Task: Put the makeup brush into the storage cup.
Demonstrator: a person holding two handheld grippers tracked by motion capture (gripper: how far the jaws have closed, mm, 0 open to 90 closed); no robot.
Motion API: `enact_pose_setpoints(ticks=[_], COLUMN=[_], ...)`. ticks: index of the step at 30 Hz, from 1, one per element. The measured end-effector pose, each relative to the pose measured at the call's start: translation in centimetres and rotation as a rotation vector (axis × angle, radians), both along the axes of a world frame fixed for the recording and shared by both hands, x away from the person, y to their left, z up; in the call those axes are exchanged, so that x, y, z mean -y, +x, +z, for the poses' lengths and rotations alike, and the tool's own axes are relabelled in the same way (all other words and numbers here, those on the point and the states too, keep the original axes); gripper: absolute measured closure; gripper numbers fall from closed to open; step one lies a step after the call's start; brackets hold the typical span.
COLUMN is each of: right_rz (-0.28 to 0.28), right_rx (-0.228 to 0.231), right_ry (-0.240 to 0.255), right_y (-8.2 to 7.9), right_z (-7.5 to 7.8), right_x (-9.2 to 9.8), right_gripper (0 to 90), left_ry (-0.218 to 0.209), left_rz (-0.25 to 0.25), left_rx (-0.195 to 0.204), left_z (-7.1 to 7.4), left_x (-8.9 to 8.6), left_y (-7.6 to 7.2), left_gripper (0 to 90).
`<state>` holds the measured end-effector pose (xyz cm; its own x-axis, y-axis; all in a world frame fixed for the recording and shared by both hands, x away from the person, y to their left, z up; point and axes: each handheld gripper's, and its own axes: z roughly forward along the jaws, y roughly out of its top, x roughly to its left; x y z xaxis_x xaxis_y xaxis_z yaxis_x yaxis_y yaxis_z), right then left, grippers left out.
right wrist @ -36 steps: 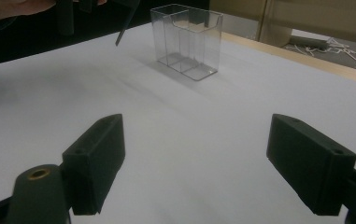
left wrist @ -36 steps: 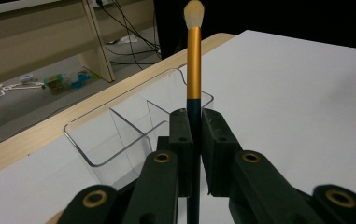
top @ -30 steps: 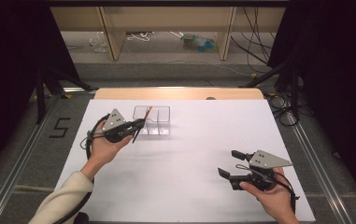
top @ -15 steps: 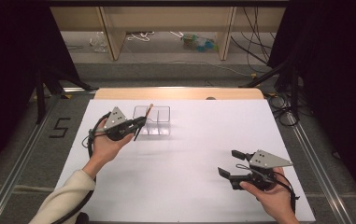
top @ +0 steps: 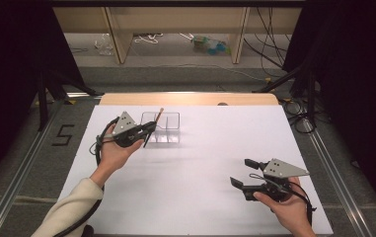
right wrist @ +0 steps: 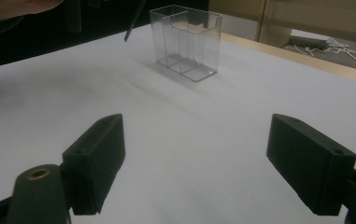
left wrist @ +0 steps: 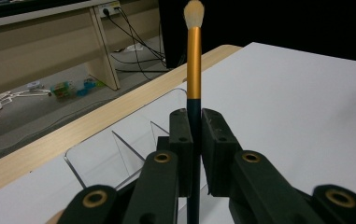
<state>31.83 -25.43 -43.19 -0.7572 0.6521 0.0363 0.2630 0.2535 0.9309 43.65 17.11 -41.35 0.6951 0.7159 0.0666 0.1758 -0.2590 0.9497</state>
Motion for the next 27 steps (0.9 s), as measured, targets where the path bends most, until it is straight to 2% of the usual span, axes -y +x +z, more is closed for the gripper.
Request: enact_pose_setpoints(ticks=[27], right_rz=[-0.006], right_rx=[-0.007], right_ry=[-0.011], right_y=[-0.06], right_z=[0.09], right_x=[0.15], right_gripper=[20.7], left_ry=[-0.019], left_rz=[-0.001], left_rx=[0.01], left_z=[0.05], left_x=[1.04], left_y=[0.84], left_gripper=[83.2])
